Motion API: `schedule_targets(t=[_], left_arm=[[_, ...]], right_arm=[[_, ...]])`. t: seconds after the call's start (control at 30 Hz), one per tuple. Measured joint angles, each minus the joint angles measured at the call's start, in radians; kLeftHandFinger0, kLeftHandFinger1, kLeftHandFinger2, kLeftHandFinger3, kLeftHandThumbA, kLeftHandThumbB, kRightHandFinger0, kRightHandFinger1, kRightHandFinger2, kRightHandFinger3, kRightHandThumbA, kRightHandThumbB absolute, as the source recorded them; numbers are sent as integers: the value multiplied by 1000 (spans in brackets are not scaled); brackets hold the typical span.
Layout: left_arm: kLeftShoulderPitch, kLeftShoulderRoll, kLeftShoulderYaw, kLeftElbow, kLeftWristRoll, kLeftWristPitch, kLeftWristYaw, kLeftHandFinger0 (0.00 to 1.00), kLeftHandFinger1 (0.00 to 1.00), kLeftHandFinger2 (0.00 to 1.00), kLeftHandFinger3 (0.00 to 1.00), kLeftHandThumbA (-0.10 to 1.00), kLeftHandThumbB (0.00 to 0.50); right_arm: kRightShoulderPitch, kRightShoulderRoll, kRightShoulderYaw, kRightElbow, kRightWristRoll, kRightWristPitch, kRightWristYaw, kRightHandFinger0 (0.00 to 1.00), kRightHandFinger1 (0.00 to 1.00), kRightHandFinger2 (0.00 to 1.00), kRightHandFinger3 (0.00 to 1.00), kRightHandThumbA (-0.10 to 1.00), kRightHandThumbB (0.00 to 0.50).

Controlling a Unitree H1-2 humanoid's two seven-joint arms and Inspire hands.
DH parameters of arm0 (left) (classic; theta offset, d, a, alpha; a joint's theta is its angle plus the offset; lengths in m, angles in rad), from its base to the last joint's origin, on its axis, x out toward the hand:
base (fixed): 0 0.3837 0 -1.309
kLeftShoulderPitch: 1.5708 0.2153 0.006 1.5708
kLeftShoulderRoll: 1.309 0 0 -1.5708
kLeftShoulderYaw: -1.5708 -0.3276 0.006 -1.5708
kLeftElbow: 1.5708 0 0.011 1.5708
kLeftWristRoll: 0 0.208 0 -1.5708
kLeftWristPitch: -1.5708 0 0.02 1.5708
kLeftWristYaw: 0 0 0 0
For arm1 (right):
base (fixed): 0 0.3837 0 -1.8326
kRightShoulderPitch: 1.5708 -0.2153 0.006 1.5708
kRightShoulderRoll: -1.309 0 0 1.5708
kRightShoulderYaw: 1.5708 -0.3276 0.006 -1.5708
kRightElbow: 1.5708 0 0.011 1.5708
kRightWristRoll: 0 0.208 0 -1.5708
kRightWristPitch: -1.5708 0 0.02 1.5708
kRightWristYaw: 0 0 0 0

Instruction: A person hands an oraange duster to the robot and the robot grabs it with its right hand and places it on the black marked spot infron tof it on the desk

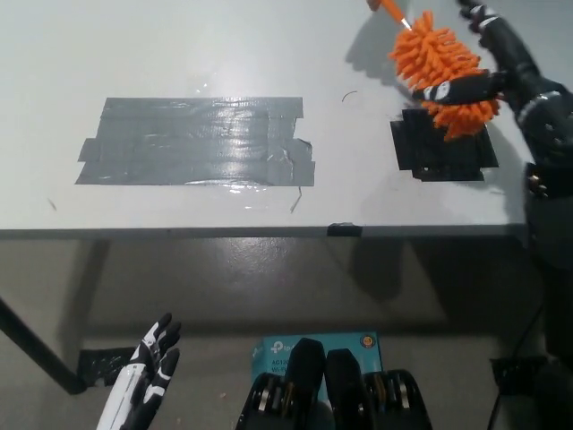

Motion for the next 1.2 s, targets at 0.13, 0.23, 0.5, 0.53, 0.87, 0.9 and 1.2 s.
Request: schedule_targets(t=[0.13,0.23,0.5,0.53,0.87,0.9,1.2], left_arm=[[5,1,-2,-6,2,-1,0,1000,1000,1000,1000,844,230],[2,1,-2,-6,4,0,0,1000,1000,1000,1000,860,252],[-4,1,-2,-27,5,11,0,1000,1000,1000,1000,807,249],[-4,1,-1,-27,3,12,0,1000,1000,1000,1000,808,249],[-11,4,1,-27,3,16,0,1000,1000,1000,1000,829,251],[-11,5,1,-27,3,16,0,1000,1000,1000,1000,831,251],[-14,5,3,-30,3,16,1,1000,1000,1000,1000,867,241]], right_arm=[[-34,-1,22,104,-37,2,7,1000,1000,1000,1000,1000,367],[-68,-9,59,171,-61,5,9,1000,1000,1000,1000,1000,376],[-187,-28,151,388,-108,9,5,1000,1000,1000,1000,668,372],[-199,-30,163,441,-117,9,-2,1000,1000,1000,1000,630,379],[-212,-93,318,595,-167,9,-132,0,162,348,1000,-100,205],[-209,-97,324,595,-167,8,-144,0,162,359,1000,-100,206],[-152,-112,344,522,-157,4,-228,0,379,647,477,-100,197]])
